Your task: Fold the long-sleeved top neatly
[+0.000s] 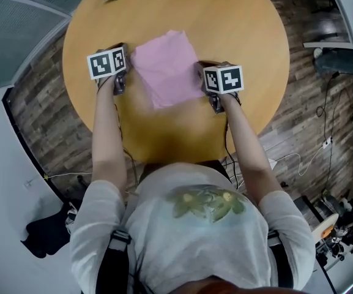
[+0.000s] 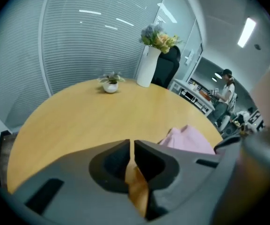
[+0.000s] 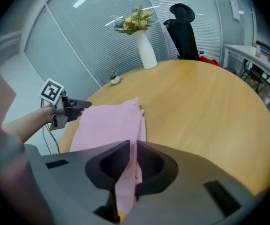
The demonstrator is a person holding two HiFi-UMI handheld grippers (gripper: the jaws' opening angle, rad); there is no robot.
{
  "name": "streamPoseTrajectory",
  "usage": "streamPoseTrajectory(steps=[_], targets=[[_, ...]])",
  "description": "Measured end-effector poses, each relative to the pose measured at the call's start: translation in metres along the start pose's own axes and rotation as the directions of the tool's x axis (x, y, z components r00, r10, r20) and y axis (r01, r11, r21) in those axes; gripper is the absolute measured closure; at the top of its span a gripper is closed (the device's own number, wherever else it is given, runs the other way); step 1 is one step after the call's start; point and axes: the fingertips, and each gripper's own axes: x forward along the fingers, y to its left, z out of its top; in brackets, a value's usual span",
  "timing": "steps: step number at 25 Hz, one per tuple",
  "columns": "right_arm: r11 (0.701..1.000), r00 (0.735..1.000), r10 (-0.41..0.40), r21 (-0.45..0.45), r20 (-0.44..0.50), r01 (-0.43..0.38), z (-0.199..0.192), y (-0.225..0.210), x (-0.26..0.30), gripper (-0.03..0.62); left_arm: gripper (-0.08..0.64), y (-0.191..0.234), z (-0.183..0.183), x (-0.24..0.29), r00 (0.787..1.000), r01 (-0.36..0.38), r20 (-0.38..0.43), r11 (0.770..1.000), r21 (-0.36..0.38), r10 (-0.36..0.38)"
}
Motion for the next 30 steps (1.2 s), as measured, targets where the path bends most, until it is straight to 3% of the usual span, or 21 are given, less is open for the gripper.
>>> streamPoseTrajectory(steps=[2,4,6,8,9,11,13,15,18,21,24,26,30], targets=[[0.999,0.997,-0.042,-0.029,0.067,0.044,0.013,0.004,-0.009,0.437,0.544,-0.019,0.014,-0.023,0.996,0.030,0.087,1.000,-0.002,-0.030],[0.992,0.981,-0.037,-0.115,0.190,0.060,0.039,0.017,-0.018,0.438,0.538,-0.059,0.018,-0.047,0.981,0.129,0.146,0.991,0.026,-0.131],[0.978,0.965,0.020,-0.207,0.263,0.036,0.062,0.036,-0.016,0.460,0.536,-0.090,-0.001,-0.052,0.979,0.169,0.104,0.982,0.079,-0.177],[0.962,0.964,0.047,-0.272,0.260,0.026,0.072,0.048,-0.002,0.472,0.523,-0.093,-0.026,-0.036,0.992,0.109,0.041,0.985,0.131,-0.116],[0.952,0.970,0.024,-0.302,0.240,0.052,0.073,0.047,0.010,0.481,0.499,-0.086,-0.034,-0.025,0.998,0.056,0.027,0.987,0.152,-0.061],[0.918,0.979,-0.084,-0.367,0.188,0.150,0.068,0.034,0.036,0.518,0.494,-0.068,-0.044,-0.003,0.999,-0.043,0.024,0.980,0.196,0.039],[0.887,0.974,-0.171,-0.407,0.147,0.217,0.058,0.019,0.057,0.522,0.492,-0.059,-0.051,0.013,0.997,-0.079,0.030,0.969,0.234,0.074],[0.891,0.972,-0.184,-0.392,0.146,0.228,0.052,0.010,0.066,0.523,0.492,-0.059,-0.052,0.023,0.997,-0.067,0.043,0.975,0.214,0.059],[0.926,0.973,-0.134,-0.326,0.186,0.190,0.054,0.002,0.069,0.525,0.492,-0.057,-0.047,0.030,0.999,0.006,0.046,0.998,0.062,-0.009],[0.941,0.976,-0.115,-0.293,0.186,0.166,0.055,-0.003,0.070,0.525,0.492,-0.053,-0.046,0.032,0.994,0.096,0.053,0.993,-0.062,-0.093],[0.958,0.986,-0.097,-0.254,0.139,0.130,0.056,0.002,0.067,0.525,0.492,-0.050,-0.044,0.025,0.993,0.120,0.034,0.990,-0.081,-0.117],[0.969,0.984,-0.077,-0.222,0.161,0.112,0.062,0.013,0.051,0.525,0.484,-0.050,-0.039,0.010,0.995,0.098,0.043,0.993,-0.068,-0.095],[0.969,0.962,-0.041,-0.223,0.272,0.104,0.057,0.033,0.002,0.523,0.460,-0.065,-0.027,-0.041,0.982,0.055,0.182,0.998,-0.035,-0.047]])
